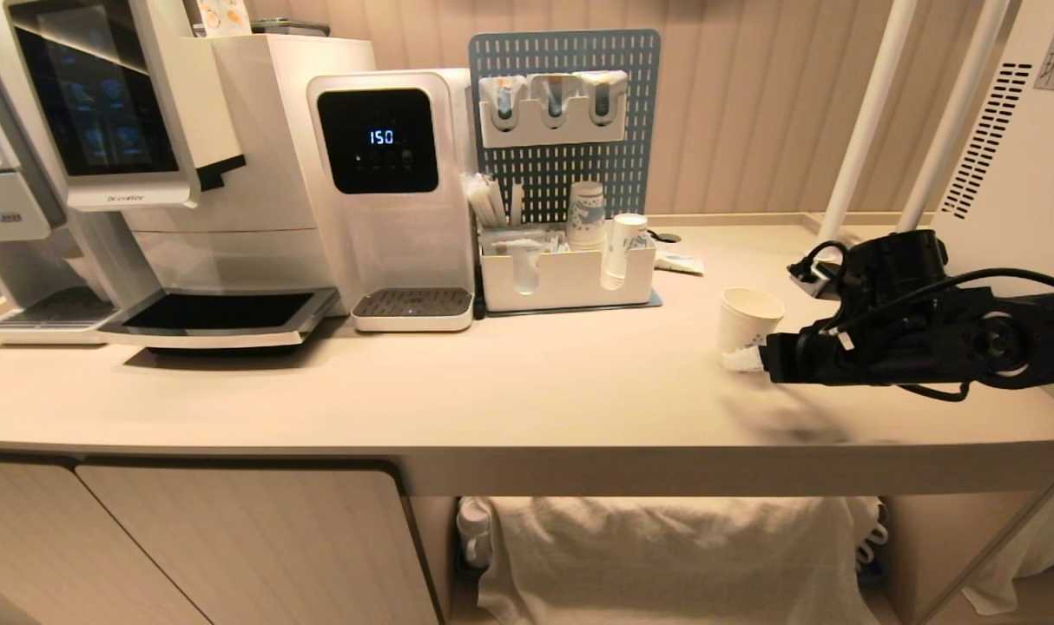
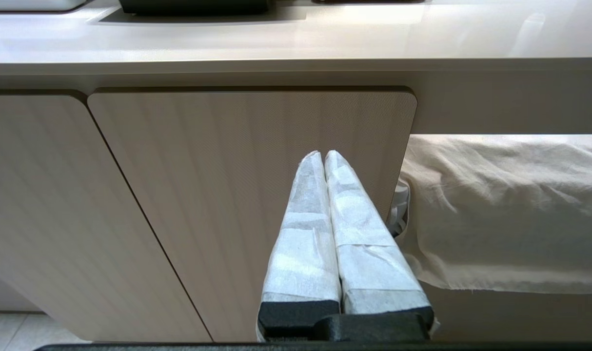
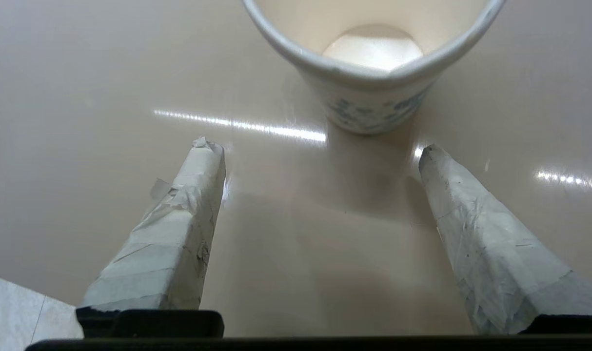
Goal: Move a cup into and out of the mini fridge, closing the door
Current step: Put the paper cup in the freezer
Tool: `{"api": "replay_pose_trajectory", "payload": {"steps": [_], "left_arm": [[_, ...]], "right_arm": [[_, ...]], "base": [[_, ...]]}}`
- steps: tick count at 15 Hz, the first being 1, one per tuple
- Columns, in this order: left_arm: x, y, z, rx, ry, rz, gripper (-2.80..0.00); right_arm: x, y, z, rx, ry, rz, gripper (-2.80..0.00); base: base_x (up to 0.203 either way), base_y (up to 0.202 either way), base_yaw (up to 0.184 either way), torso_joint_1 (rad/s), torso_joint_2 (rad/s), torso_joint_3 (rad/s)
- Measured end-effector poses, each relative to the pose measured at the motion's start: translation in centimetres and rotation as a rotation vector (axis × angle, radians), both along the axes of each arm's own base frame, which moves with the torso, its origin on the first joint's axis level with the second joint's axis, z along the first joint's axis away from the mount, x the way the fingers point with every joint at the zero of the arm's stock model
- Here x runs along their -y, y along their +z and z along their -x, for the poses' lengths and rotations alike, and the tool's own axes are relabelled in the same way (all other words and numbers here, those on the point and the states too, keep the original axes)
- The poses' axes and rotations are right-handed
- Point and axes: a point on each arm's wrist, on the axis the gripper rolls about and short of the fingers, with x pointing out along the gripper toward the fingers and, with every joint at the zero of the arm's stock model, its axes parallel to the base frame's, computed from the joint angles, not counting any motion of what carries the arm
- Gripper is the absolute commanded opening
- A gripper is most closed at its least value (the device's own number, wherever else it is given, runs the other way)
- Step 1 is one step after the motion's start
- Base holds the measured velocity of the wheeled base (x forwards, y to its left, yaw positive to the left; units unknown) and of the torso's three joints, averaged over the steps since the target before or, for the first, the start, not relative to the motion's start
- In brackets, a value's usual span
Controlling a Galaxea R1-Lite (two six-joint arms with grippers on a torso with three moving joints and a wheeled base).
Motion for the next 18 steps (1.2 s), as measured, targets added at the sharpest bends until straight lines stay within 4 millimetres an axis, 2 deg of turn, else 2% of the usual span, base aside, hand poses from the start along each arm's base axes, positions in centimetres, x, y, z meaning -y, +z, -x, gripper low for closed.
{"api": "replay_pose_trajectory", "payload": {"steps": [10, 17, 18], "left_arm": [[0.0, 0.0, 0.0, 0.000, 0.000, 0.000, -2.80], [0.0, 0.0, 0.0, 0.000, 0.000, 0.000, -2.80], [0.0, 0.0, 0.0, 0.000, 0.000, 0.000, -2.80]], "right_arm": [[-0.3, -1.6, -2.9, 0.227, 0.103, 0.224, 0.00], [-0.3, -2.5, -4.9, 0.335, 0.074, 0.272, 0.00], [-0.2, -2.6, -5.0, 0.338, 0.068, 0.269, -2.80]], "base": [[0.000, 0.000, 0.000, 0.000, 0.00, 0.000], [0.000, 0.000, 0.000, 0.000, 0.00, 0.000], [0.000, 0.000, 0.000, 0.000, 0.00, 0.000]]}}
